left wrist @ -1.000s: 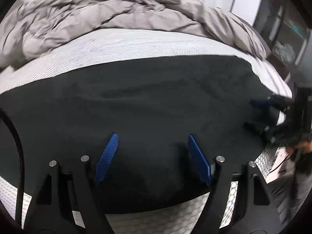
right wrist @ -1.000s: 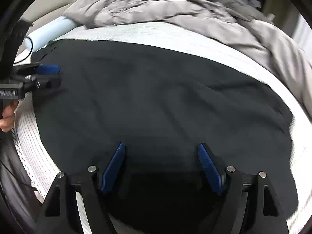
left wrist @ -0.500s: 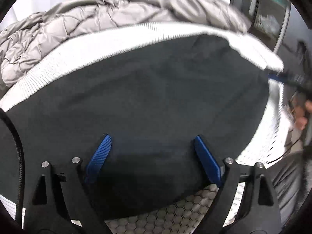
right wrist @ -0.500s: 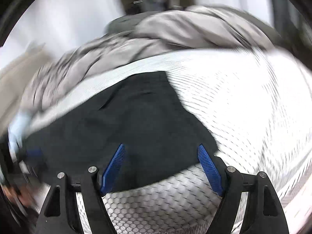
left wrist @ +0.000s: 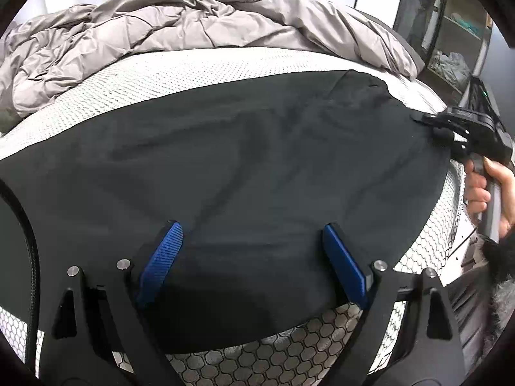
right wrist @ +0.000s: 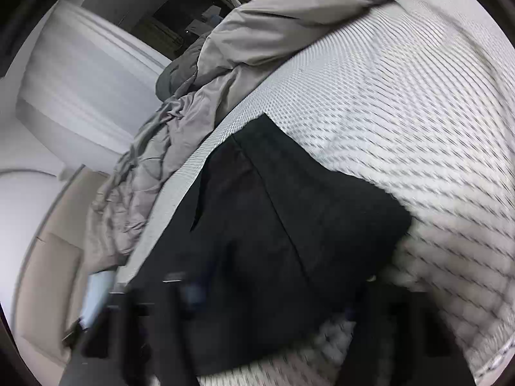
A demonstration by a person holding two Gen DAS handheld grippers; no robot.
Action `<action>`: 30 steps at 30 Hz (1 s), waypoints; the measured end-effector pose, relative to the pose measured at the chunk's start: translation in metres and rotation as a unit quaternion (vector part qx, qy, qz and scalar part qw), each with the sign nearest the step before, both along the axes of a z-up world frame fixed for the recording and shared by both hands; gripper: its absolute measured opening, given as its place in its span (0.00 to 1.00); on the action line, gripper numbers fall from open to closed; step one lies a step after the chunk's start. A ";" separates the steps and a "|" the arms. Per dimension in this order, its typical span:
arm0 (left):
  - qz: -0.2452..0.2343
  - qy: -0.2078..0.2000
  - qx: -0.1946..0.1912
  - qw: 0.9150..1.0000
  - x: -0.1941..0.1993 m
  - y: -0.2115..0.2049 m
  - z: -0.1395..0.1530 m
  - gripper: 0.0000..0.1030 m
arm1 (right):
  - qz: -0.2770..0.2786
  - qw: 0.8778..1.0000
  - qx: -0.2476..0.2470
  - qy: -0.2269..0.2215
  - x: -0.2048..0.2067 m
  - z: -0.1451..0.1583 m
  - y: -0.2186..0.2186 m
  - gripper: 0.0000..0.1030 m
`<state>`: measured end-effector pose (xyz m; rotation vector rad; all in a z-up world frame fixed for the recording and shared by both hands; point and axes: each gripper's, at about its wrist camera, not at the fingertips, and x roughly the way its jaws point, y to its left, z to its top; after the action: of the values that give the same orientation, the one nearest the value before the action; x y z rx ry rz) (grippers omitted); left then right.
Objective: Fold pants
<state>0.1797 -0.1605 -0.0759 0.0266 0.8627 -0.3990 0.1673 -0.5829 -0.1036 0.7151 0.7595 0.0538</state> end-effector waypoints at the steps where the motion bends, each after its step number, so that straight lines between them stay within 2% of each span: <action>1: 0.001 -0.002 0.000 1.000 0.000 0.002 0.001 0.85 | -0.007 1.000 -0.020 -0.002 0.008 0.004 0.009 0.30; 2: 0.005 -0.003 -0.002 1.000 0.000 0.005 0.003 0.85 | -0.009 0.999 -0.036 -0.010 0.011 0.010 0.017 0.22; 5: 0.025 -0.007 -0.020 0.999 0.001 0.019 0.011 0.85 | 0.012 0.994 -0.089 -0.062 0.021 0.042 0.059 0.21; 8: 0.066 -0.004 -0.047 0.997 0.005 0.048 0.017 0.85 | 0.122 0.982 -0.102 -0.106 0.035 0.070 0.129 0.21; 10: 0.106 0.006 -0.070 0.992 0.009 0.074 0.016 0.85 | 0.237 0.958 -0.115 -0.109 0.044 0.075 0.190 0.30; 11: 0.125 0.016 -0.085 0.988 0.011 0.087 0.015 0.85 | 0.288 0.946 -0.114 -0.099 0.047 0.072 0.214 0.50; 12: 0.143 0.026 -0.108 0.984 0.013 0.101 0.014 0.84 | 0.357 0.924 -0.104 -0.091 0.047 0.067 0.242 0.62; 14: 0.169 0.036 -0.146 0.974 0.014 0.123 0.014 0.81 | 0.424 0.896 -0.104 -0.082 0.037 0.061 0.268 0.62; 15: 0.179 0.038 -0.162 0.970 0.014 0.133 0.014 0.79 | 0.444 0.885 -0.114 -0.082 0.030 0.061 0.275 0.62; 16: 0.183 0.040 -0.171 0.967 0.014 0.139 0.014 0.76 | 0.450 0.879 -0.126 -0.093 0.023 0.064 0.276 0.62; 17: 0.179 0.041 -0.182 0.966 0.014 0.143 0.015 0.75 | 0.448 0.878 -0.130 -0.106 0.017 0.068 0.272 0.62; 19: 0.154 0.047 -0.190 0.969 0.015 0.140 0.013 0.65 | 0.426 0.887 -0.124 -0.127 0.013 0.078 0.255 0.63; 21: 0.122 0.056 -0.190 0.973 0.017 0.127 0.011 0.57 | 0.370 0.908 -0.143 -0.131 0.012 0.079 0.229 0.66; 23: 0.087 0.079 -0.202 0.972 0.024 0.115 0.006 0.56 | 0.310 0.928 -0.174 -0.109 0.018 0.072 0.205 0.66; 24: 0.073 0.092 -0.212 0.970 0.026 0.108 0.003 0.55 | 0.283 0.938 -0.180 -0.088 0.026 0.065 0.197 0.66; 26: 0.049 0.123 -0.229 0.964 0.028 0.096 -0.006 0.53 | 0.252 0.953 -0.162 -0.041 0.041 0.047 0.179 0.66; 29: 0.041 0.142 -0.253 0.956 0.027 0.095 -0.012 0.53 | 0.239 0.961 -0.140 -0.007 0.050 0.030 0.167 0.66; 30: 0.037 0.154 -0.272 0.949 0.030 0.097 -0.014 0.53 | 0.243 0.961 -0.134 -0.005 0.050 0.028 0.166 0.66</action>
<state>0.2098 -0.0639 -0.0897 -0.5918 1.0323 -0.5693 0.2172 -0.4170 -0.0760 0.2582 0.8985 0.3931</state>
